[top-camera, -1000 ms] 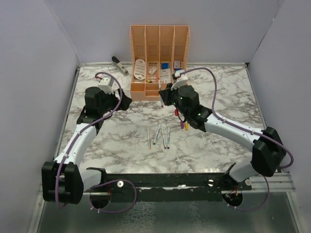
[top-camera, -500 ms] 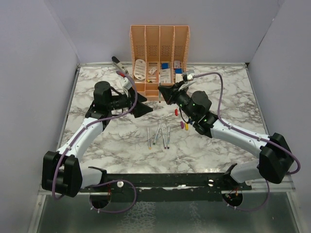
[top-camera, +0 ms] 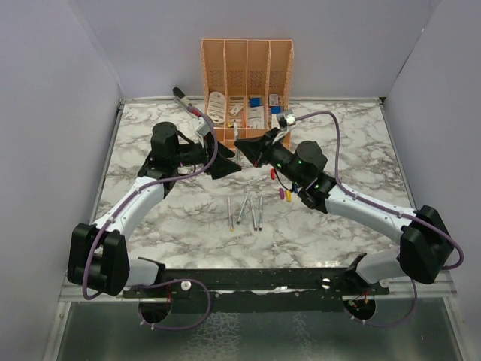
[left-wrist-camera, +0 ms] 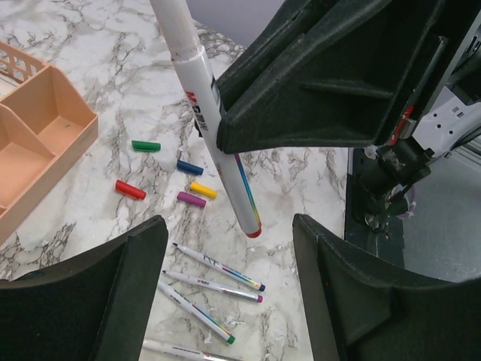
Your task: Insert the pens into the pen caps
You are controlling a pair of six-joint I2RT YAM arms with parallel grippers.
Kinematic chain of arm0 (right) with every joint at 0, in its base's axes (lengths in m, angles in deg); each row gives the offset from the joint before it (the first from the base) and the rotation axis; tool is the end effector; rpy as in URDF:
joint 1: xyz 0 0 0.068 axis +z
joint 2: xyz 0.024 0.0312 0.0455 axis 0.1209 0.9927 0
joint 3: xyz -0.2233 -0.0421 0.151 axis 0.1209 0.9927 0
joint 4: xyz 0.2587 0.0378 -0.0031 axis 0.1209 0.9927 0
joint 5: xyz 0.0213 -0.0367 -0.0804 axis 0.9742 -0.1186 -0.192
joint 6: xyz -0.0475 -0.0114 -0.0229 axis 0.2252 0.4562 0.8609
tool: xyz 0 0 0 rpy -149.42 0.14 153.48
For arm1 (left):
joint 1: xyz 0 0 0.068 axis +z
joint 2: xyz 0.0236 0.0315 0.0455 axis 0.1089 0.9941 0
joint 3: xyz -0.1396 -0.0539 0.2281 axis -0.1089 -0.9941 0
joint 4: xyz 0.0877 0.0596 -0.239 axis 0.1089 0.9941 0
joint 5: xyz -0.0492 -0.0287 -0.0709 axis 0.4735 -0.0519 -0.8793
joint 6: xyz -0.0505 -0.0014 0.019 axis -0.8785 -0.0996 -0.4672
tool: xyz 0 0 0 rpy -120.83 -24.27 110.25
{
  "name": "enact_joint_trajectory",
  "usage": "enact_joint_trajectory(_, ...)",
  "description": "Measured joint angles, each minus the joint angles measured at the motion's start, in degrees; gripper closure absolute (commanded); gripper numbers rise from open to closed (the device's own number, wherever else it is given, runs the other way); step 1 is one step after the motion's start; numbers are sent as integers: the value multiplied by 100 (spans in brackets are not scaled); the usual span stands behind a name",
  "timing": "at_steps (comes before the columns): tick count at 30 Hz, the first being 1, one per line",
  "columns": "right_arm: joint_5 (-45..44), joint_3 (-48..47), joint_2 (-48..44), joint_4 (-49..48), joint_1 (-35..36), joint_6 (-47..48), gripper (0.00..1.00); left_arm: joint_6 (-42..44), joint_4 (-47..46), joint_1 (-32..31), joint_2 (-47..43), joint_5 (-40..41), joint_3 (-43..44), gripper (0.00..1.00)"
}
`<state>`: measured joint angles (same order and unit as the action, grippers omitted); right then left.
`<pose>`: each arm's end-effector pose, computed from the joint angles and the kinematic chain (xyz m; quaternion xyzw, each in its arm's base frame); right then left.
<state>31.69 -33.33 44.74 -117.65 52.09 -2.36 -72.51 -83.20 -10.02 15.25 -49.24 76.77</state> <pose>0.2301 0.2341 0.3302 -0.1381 0.6603 0.4376 0.5946 0.2710 -0.1114 0.3146 0.3344 0.6462 -0.5221 0.4451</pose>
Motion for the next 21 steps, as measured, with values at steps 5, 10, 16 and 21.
enact_joint_trajectory(5,184,0,24,-35,0,-96,99,-131,-101,-37,96,-2,0,34)
enact_joint_trajectory(10,319,2,63,-129,0,-243,99,-282,-284,-37,120,0,0,37)
enact_joint_trajectory(16,413,48,85,-278,0,-407,99,-525,-614,-66,120,4,0,54)
enact_joint_trajectory(21,413,72,85,-339,0,-483,98,-658,-778,-74,120,9,0,58)
